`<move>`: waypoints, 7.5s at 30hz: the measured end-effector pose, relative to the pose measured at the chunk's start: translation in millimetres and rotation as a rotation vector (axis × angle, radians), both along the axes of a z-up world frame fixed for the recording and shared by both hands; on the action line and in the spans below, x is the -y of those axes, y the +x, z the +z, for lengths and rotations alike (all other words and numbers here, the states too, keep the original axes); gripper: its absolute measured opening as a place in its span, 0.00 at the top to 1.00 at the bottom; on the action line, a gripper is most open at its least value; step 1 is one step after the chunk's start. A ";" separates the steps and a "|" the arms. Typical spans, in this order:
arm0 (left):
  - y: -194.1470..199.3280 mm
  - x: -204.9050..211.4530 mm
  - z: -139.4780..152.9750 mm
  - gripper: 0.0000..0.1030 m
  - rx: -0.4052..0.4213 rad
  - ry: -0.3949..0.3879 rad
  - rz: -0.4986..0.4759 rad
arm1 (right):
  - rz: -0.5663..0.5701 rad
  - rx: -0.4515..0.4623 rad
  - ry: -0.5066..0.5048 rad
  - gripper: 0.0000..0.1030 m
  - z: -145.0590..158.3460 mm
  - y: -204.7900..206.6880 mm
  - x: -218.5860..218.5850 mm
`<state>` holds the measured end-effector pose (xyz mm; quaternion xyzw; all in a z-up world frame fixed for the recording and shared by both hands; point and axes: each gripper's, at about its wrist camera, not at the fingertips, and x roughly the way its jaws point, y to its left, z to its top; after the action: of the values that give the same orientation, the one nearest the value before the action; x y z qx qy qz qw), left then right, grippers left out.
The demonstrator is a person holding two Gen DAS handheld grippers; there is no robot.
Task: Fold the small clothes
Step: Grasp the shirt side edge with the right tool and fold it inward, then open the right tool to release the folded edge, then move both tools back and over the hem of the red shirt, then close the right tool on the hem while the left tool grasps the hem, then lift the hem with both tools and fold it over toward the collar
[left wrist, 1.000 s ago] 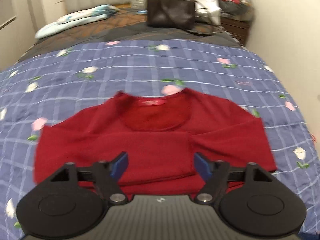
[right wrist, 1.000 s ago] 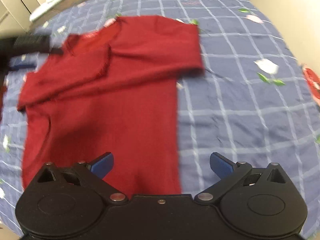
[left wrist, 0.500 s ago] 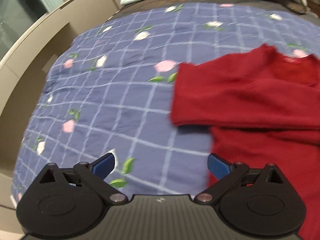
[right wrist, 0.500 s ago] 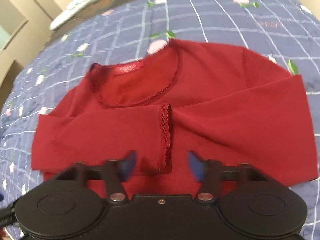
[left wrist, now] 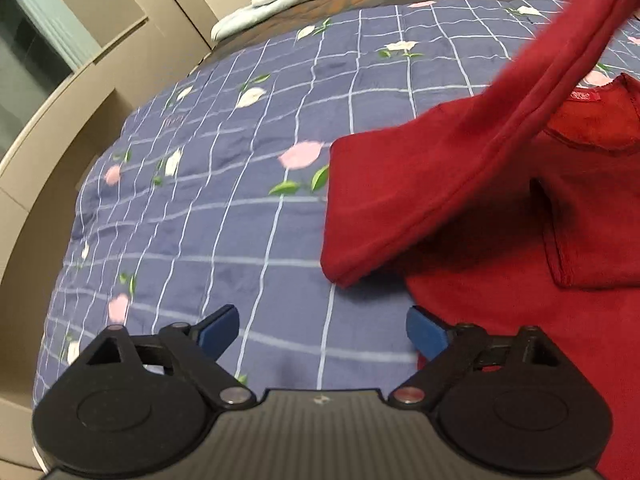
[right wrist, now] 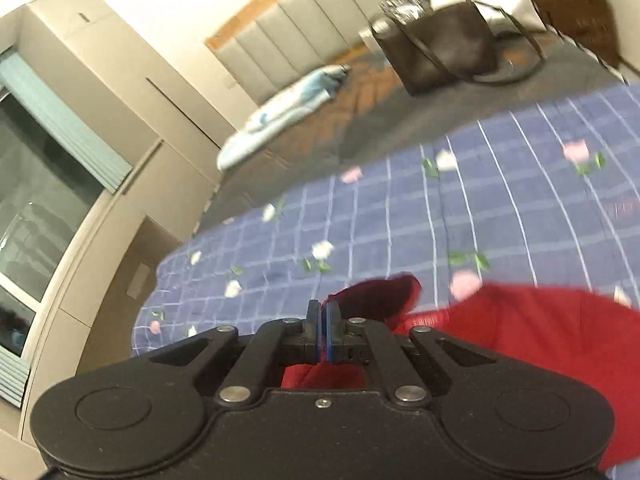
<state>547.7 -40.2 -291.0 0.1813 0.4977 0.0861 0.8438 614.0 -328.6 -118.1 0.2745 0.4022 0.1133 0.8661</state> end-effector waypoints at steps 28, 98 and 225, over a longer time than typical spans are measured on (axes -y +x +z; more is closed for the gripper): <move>30.5 -16.3 -20.4 0.95 -0.013 -0.091 0.127 | 0.019 -0.375 -0.236 0.99 -138.7 -83.5 25.8; -343.5 -52.2 224.6 0.00 0.070 -0.146 -0.085 | 0.040 -0.327 -1.058 0.01 -98.9 -532.8 -71.4; -436.0 1.1 113.6 0.96 -0.041 0.206 -0.853 | 0.427 -0.172 -0.778 0.96 -13.8 -547.2 -121.5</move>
<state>111.6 -41.3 -177.4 0.4556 0.3839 -0.2244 0.7712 66.9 -207.2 -131.9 -0.1522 0.5331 0.1068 0.8254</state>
